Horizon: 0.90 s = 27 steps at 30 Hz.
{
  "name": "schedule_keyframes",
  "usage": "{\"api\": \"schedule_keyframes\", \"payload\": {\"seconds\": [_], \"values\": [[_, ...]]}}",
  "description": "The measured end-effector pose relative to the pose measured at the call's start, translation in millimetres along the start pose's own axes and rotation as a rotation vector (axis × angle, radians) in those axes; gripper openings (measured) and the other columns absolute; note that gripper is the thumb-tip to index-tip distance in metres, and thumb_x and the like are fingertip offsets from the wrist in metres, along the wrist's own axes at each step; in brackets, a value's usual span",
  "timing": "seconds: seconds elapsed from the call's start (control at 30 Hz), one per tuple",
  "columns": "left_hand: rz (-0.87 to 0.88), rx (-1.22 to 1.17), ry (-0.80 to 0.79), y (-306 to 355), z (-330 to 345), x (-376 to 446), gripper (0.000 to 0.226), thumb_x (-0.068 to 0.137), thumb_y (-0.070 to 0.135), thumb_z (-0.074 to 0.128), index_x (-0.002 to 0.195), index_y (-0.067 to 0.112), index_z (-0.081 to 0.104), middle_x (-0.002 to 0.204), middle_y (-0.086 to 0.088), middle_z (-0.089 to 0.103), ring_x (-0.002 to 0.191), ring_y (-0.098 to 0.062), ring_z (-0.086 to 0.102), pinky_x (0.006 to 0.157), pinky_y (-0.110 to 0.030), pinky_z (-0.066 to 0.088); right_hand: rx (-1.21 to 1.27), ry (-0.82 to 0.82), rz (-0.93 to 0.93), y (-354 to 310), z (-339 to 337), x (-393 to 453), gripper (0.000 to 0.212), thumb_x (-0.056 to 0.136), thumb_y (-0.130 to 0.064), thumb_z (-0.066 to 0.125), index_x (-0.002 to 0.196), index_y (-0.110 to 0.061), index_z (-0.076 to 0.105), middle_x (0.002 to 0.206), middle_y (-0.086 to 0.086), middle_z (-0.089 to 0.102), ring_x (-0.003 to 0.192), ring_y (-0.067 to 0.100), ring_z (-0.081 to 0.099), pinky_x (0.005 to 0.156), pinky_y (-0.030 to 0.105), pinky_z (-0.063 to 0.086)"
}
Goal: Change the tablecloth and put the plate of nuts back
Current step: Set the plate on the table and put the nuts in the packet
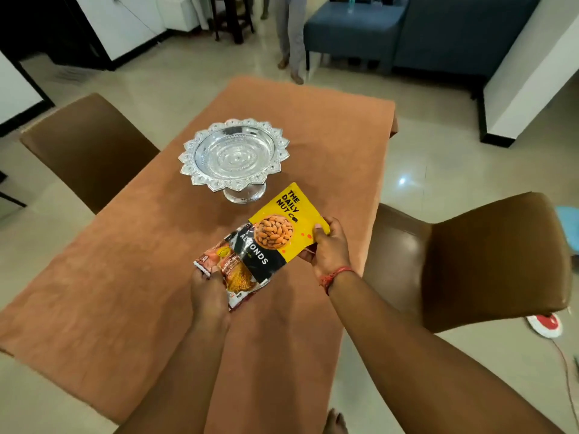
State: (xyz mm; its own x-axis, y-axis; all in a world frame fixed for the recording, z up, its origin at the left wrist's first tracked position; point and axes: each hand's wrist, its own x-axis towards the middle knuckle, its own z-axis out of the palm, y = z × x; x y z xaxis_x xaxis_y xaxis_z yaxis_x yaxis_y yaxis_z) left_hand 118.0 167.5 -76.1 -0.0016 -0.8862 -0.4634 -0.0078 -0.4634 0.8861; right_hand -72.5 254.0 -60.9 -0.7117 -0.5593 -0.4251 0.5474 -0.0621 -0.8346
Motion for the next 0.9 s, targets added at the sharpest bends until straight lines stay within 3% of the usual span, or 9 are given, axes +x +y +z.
{"api": "schedule_keyframes", "payload": {"seconds": [0.17,0.3,0.4,0.5,0.57,0.67,0.8,0.83,0.9], "values": [[0.099,0.031,-0.016,28.0,1.1,-11.5,0.019,0.101,0.02,0.051,0.114,0.027,0.061,0.109,-0.007,0.071,0.091,-0.029,0.071,0.081,-0.052,0.059,-0.038,-0.034,0.008,-26.9,-4.7,-6.4,0.005,0.103,-0.02,0.05,0.103,-0.021,0.046,0.092,0.007,0.067,0.073,0.022,0.067,0.06,0.038,0.056],[0.155,0.029,-0.051,44.5,0.9,-18.3,0.014,0.102,0.022,0.051,0.109,0.027,0.062,0.099,-0.002,0.073,0.076,-0.017,0.072,0.06,-0.031,0.059,-0.097,-0.07,0.002,-40.2,1.6,-6.6,0.006,0.102,-0.021,0.051,0.102,-0.016,0.048,0.09,0.009,0.067,0.072,0.023,0.068,0.064,0.043,0.059],[0.144,0.07,-0.055,53.0,3.8,-19.8,0.014,0.102,0.023,0.051,0.11,0.022,0.062,0.103,-0.007,0.072,0.087,-0.026,0.072,0.077,-0.046,0.06,-0.16,-0.083,-0.023,-52.5,5.3,0.8,0.009,0.102,-0.023,0.051,0.098,-0.016,0.052,0.088,0.009,0.066,0.069,0.021,0.066,0.066,0.042,0.06],[0.138,0.058,-0.054,71.3,14.9,-11.1,0.011,0.103,0.027,0.051,0.105,0.024,0.061,0.103,-0.007,0.071,0.088,-0.026,0.072,0.08,-0.049,0.06,-0.222,-0.098,-0.077,-71.7,12.8,25.1,0.014,0.101,-0.022,0.053,0.09,-0.014,0.056,0.089,0.013,0.064,0.076,0.025,0.063,0.077,0.05,0.056],[0.153,0.042,-0.046,88.0,31.3,7.1,0.01,0.102,0.027,0.051,0.099,0.026,0.061,0.1,-0.002,0.071,0.088,-0.024,0.072,0.077,-0.048,0.061,-0.3,-0.14,-0.113,-90.5,24.7,59.5,0.014,0.101,-0.021,0.055,0.09,-0.014,0.06,0.086,0.012,0.065,0.079,0.027,0.062,0.08,0.052,0.055],[0.181,0.047,-0.015,117.8,59.7,42.3,0.013,0.102,0.024,0.05,0.095,0.029,0.06,0.099,0.0,0.071,0.086,-0.023,0.072,0.074,-0.045,0.062,-0.427,-0.194,-0.175,-121.1,52.1,127.3,0.019,0.101,-0.021,0.053,0.085,-0.015,0.06,0.078,0.009,0.063,0.074,0.025,0.059,0.072,0.048,0.053],[0.186,0.086,0.054,154.7,104.9,93.6,0.025,0.101,0.015,0.048,0.086,0.028,0.064,0.078,0.005,0.075,0.066,-0.016,0.074,0.051,-0.033,0.059,-0.701,-0.26,-0.271,-156.1,103.5,232.7,0.029,0.102,-0.024,0.046,0.076,-0.013,0.053,0.076,0.012,0.052,0.067,0.02,0.05,0.063,0.035,0.046],[0.185,0.112,0.065,162.1,113.6,103.7,0.027,0.1,0.013,0.048,0.085,0.027,0.065,0.076,0.006,0.075,0.064,-0.015,0.074,0.05,-0.031,0.058,-0.768,-0.28,-0.298,-161.9,116.3,252.0,0.028,0.102,-0.024,0.045,0.077,-0.013,0.053,0.076,0.012,0.053,0.065,0.021,0.05,0.063,0.034,0.046],[0.169,0.168,0.082,172.6,133.0,129.4,0.025,0.099,0.012,0.047,0.088,0.023,0.067,0.086,-0.002,0.075,0.074,-0.023,0.075,0.062,-0.043,0.063,-0.879,-0.33,-0.319,-167.8,142.4,290.4,0.028,0.102,-0.024,0.044,0.078,-0.013,0.054,0.077,0.012,0.055,0.068,0.024,0.054,0.065,0.039,0.049]]}}
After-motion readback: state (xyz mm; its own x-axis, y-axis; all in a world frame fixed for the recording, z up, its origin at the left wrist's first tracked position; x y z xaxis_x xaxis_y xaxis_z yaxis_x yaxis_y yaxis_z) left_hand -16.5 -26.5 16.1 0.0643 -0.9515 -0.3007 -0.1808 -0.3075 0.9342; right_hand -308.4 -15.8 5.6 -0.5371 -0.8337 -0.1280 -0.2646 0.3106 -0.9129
